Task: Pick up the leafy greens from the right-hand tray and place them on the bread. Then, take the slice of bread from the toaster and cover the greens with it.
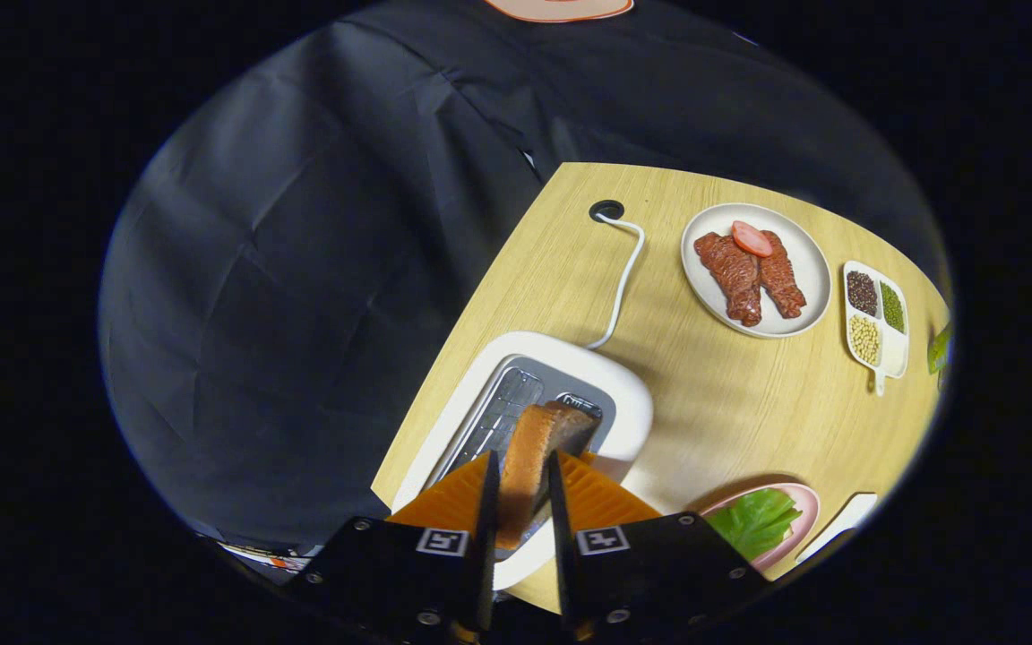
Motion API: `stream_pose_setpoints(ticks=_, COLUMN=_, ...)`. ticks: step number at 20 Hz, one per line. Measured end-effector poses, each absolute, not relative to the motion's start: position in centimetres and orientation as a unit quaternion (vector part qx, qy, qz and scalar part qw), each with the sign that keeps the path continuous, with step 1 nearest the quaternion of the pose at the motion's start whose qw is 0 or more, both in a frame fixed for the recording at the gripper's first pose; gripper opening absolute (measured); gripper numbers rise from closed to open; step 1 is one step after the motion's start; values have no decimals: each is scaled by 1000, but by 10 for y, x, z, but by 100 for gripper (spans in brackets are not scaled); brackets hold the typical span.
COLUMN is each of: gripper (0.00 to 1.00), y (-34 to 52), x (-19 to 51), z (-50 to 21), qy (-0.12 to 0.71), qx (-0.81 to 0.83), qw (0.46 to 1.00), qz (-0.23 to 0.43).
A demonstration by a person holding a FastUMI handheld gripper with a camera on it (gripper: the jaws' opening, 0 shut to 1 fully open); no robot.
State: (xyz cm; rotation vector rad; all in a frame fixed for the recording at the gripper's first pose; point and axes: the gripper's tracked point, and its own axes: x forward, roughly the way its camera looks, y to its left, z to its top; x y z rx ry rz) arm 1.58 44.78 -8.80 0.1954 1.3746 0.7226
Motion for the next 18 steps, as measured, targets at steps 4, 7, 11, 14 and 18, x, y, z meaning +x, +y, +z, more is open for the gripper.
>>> stream_pose_setpoints(ticks=4, gripper=13, y=442, x=18, z=-83, qy=600, qx=93, qw=718, qz=340)
stream_pose_setpoints(ticks=7, gripper=12, y=440, x=15, z=-76, qy=590, qx=95, qw=722, qz=350)
stream_pose_setpoints(ticks=11, gripper=12, y=431, x=15, z=-59, qy=573, qx=119, qw=727, qz=359)
stream_pose_setpoints(ticks=14, gripper=12, y=421, x=14, z=-49, qy=564, qx=145, qw=727, qz=365)
stream_pose_setpoints(ticks=18, gripper=11, y=402, x=14, z=-33, qy=556, qx=185, qw=721, qz=370)
